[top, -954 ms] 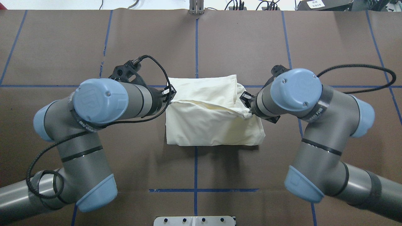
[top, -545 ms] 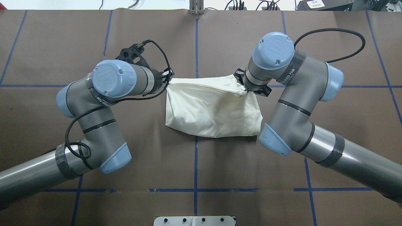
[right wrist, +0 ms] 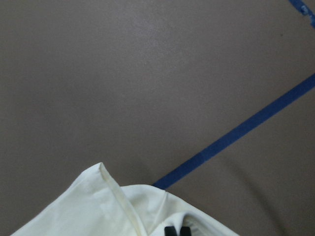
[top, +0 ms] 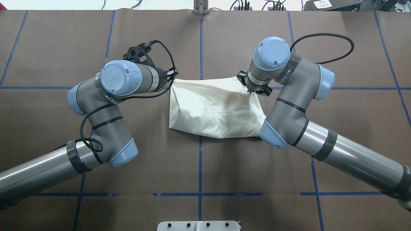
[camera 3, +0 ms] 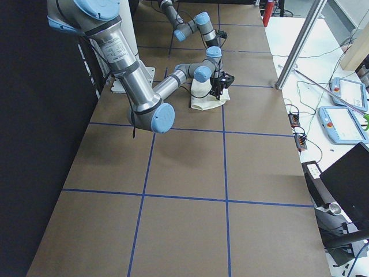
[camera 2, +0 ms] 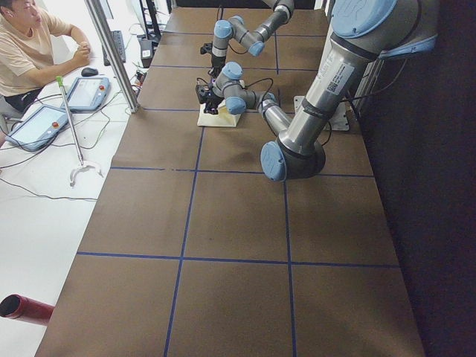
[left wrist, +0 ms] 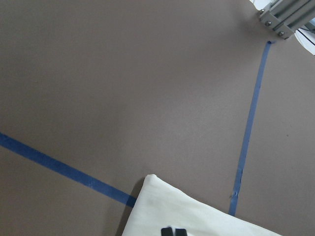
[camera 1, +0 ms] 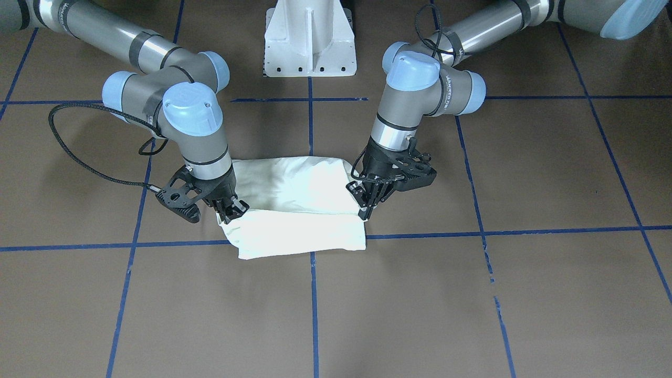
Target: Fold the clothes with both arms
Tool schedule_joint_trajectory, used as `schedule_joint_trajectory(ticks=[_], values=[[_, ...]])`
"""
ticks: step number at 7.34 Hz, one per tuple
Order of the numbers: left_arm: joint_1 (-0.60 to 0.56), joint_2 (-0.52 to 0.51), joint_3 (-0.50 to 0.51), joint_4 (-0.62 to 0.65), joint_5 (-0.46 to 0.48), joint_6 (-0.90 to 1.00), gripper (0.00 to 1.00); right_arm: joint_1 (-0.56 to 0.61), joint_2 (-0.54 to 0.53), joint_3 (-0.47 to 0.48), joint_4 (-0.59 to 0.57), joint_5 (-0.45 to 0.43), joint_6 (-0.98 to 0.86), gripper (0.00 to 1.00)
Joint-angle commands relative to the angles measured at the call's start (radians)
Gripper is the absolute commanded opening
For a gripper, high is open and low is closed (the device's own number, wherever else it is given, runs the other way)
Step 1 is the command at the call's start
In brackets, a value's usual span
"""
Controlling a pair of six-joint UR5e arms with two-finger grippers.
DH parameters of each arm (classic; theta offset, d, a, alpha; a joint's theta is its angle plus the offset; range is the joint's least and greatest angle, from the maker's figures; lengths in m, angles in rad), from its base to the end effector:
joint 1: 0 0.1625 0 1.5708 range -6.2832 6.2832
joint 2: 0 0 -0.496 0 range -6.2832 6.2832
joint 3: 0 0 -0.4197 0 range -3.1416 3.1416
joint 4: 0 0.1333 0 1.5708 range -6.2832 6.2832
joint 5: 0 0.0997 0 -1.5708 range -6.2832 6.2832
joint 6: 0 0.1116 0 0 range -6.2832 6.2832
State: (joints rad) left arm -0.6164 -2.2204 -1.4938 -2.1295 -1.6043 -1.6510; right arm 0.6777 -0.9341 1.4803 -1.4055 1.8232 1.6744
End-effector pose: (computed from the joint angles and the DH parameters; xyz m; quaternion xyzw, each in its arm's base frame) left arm 0.5747 -0.5660 0.2873 0.1283 0.5205 -0.2797 0.7965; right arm -0.5568 -0.5835 0.3601 -0.0153 -0.3648 0.3136 0.8766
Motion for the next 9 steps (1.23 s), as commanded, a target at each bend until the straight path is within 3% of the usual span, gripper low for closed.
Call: schedule_joint_trajectory(ticks=[1, 2, 3, 4, 5, 6, 9], values=[[-0.046, -0.007, 0.012, -0.126, -0.015, 0.03, 0.47, -0.001, 0.001, -0.064, 0.077, -0.001, -0.004, 0.13], [-0.054, 0.005, -0.006, -0.167, -0.07, 0.027, 0.47, -0.007, 0.001, -0.075, 0.08, -0.001, -0.005, 0.19], [-0.054, 0.045, -0.022, -0.179, -0.083, 0.026, 0.41, -0.007, 0.003, -0.071, 0.08, 0.001, -0.002, 0.18], [-0.052, 0.086, -0.023, -0.202, -0.085, 0.03, 0.05, -0.007, 0.003, -0.064, 0.082, 0.001, -0.004, 0.07], [-0.039, 0.15, -0.004, -0.337, -0.085, 0.03, 0.0, -0.007, 0.011, -0.064, 0.082, 0.001, -0.002, 0.0], [-0.03, 0.15, 0.041, -0.427, -0.086, 0.022, 0.0, -0.007, 0.014, -0.064, 0.082, 0.001, -0.004, 0.0], [0.036, 0.139, 0.061, -0.458, -0.12, -0.016, 0.0, -0.007, 0.017, -0.064, 0.082, 0.001, -0.016, 0.0]])
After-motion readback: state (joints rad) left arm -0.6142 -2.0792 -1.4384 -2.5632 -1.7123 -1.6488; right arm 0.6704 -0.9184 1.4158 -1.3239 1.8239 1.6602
